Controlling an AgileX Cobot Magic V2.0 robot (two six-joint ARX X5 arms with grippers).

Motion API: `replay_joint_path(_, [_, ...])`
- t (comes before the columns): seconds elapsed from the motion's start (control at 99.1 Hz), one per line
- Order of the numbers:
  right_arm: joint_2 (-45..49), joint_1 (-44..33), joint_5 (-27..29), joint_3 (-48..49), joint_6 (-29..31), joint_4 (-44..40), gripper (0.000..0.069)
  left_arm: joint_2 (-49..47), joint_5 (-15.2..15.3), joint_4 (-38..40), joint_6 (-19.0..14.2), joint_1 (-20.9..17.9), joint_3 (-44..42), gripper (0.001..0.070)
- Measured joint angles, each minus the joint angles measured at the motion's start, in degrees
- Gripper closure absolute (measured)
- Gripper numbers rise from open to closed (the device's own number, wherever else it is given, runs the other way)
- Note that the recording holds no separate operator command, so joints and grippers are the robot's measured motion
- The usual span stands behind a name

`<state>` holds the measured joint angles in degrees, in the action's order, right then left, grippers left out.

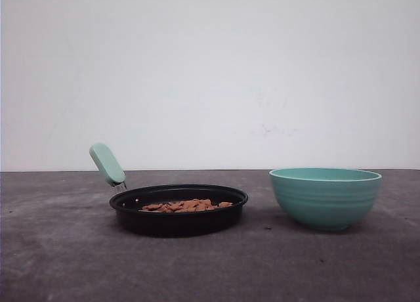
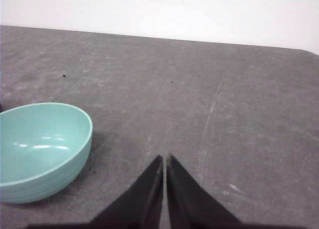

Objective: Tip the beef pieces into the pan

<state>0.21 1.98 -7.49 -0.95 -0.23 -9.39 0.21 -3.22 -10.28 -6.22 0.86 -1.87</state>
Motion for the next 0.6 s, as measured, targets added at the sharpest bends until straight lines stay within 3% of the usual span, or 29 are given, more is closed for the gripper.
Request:
replay_joint_path(0.101, [0.0, 0.0, 0.0, 0.0, 0.0, 0.0, 0.0679, 0.0, 0.4, 0.0, 0.5, 0.0, 0.0, 0.0691])
replay_joint_path(0.212, [0.0, 0.0, 0.0, 0.0, 0.0, 0.0, 0.0679, 0.0, 3.1, -0.2, 1.1, -0.3, 0.0, 0.0691])
replay_joint_path(0.595, [0.0, 0.0, 0.0, 0.0, 0.0, 0.0, 0.0679, 0.0, 3.3, -0.2, 1.1, -1.3, 0.0, 0.0691])
